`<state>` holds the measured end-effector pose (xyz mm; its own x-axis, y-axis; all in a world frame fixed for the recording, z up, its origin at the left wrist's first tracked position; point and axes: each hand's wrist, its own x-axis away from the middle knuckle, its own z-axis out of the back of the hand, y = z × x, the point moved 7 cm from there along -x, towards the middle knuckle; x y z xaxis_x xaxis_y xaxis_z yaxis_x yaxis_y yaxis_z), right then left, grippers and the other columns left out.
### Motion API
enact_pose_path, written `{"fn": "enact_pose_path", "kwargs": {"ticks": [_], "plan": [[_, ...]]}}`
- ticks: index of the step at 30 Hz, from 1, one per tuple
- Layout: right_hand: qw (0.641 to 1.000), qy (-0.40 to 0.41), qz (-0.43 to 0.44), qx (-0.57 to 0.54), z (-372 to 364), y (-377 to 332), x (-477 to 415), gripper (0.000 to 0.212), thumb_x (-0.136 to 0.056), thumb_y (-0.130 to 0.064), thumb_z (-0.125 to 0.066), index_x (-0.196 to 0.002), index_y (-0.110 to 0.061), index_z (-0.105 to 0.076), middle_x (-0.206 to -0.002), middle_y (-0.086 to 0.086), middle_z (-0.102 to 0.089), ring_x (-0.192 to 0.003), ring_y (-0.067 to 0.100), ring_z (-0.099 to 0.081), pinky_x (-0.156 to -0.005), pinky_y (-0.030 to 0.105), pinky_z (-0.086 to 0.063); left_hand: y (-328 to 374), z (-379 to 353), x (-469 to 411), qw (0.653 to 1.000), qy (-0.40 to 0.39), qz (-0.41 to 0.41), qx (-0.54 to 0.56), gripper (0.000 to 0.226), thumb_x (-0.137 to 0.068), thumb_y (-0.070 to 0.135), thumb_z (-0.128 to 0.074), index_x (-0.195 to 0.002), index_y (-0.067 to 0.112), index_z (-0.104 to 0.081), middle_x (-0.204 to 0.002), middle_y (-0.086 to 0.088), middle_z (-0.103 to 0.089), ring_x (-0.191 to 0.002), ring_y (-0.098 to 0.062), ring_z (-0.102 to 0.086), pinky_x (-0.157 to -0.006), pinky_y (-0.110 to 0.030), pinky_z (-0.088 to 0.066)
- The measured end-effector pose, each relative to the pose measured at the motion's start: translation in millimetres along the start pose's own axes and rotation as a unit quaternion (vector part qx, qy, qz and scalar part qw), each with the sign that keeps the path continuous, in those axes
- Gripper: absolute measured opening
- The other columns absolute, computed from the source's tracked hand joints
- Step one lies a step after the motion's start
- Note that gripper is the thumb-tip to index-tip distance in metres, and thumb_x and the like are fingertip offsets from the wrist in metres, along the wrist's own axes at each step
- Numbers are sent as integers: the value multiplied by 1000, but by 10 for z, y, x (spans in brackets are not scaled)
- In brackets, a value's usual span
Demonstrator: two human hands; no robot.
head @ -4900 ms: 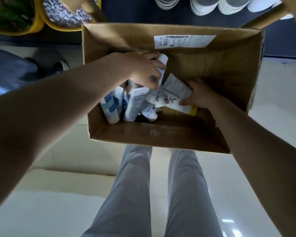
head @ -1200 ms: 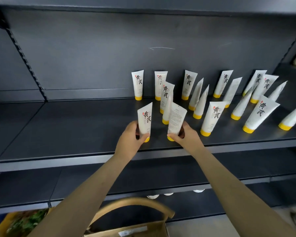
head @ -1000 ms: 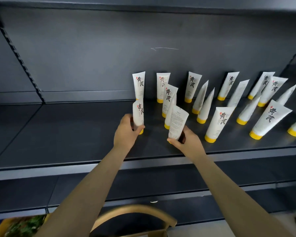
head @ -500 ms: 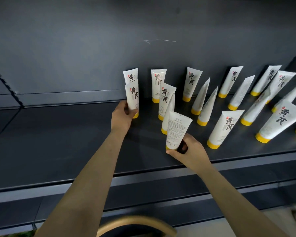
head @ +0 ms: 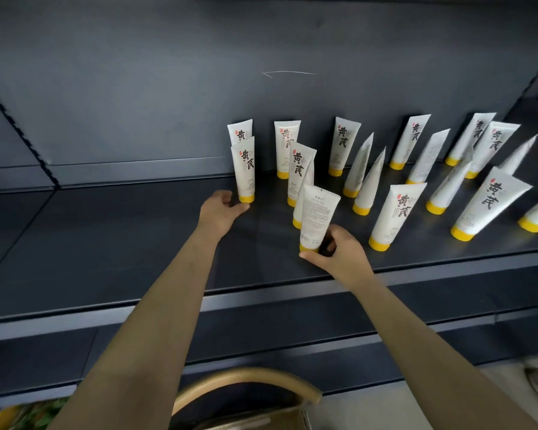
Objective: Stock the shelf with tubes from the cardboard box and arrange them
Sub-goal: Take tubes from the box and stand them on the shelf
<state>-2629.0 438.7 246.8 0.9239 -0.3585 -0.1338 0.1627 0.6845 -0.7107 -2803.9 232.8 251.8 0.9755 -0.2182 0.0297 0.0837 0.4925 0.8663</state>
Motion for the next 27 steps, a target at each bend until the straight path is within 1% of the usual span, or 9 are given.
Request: {"fn": "enact_pose_path", "kwargs": {"ticks": [2,4,8,10,12,15,19,23,27], "plan": [[999,6,-24,-44,23,-2,94,56,-69,-37,-82,-114,-21,-54,-99,-8,-56,-89,6,-52,-69,11,-39,-34,29,236,998,-37,-18,-41,61,-83,28,-71,-135,10,-45,-138,-7,-50,-125,-21,-49,-100,-26,-37],[997,24,-38,-61,18,27,239,56,-67,-34,-84,-111,-19,-53,-103,-3,-57,-94,10,-53,-79,17,-44,-62,49,514,993,-72,-46,-85,57,-83,29,-70,-133,12,-48,-136,-5,-52,-123,-19,-49,-98,-25,-37],[995,81,-57,-21,53,-12,606,46,-69,-30,-82,-104,-14,-57,-104,5,-58,-95,16,-55,-85,29,-48,-121,153,1083,976,-122,-108,-148,51,-85,28,-69,-131,15,-51,-132,-3,-53,-122,-17,-48,-100,-24,-35],[997,64,-42,9,50,-160,763,36,-71,-26,-80,-98,-12,-60,-101,4,-60,-94,17,-57,-85,31,-49,-160,246,1344,961,-145,-143,-189,48,-85,25,-68,-130,15,-52,-132,-3,-52,-121,-17,-49,-100,-25,-36],[999,3,-15,47,2,-364,912,31,-74,-25,-78,-97,-13,-62,-101,3,-61,-97,18,-58,-84,26,-45,-190,343,1575,944,-156,-175,-230,47,-85,25,-68,-129,15,-53,-131,-4,-52,-120,-18,-49,-103,-28,-39],[984,-144,-16,99,-155,-655,1143,44,-75,-34,-78,-112,-20,-58,-115,-2,-59,-110,15,-54,-93,25,-40,-187,504,1870,935,-151,-205,-248,47,-84,27,-70,-127,16,-55,-127,-2,-55,-118,-17,-51,-103,-31,-40],[903,-357,-49,233,-449,-932,1472,74,-75,-42,-76,-138,-31,-40,-140,-7,-45,-126,16,-45,-107,34,-34,-301,599,2261,916,-218,-206,-267,54,-81,33,-71,-130,21,-51,-128,3,-54,-119,-14,-50,-103,-32,-40],[831,-444,-46,331,-716,-1017,1701,86,-74,-47,-75,-145,-35,-28,-149,-8,-36,-133,18,-39,-109,38,-33,-649,567,2601,887,-309,-135,-314,69,-80,39,-71,-140,25,-40,-138,5,-46,-125,-15,-45,-105,-30,-36],[792,-494,-44,356,-1043,-827,1957,90,-73,-48,-75,-147,-35,-26,-150,-9,-33,-134,21,-38,-108,40,-35,-1103,437,2865,870,-351,-65,-341,72,-81,40,-70,-142,25,-35,-143,5,-42,-129,-17,-42,-105,-33,-35]]}}
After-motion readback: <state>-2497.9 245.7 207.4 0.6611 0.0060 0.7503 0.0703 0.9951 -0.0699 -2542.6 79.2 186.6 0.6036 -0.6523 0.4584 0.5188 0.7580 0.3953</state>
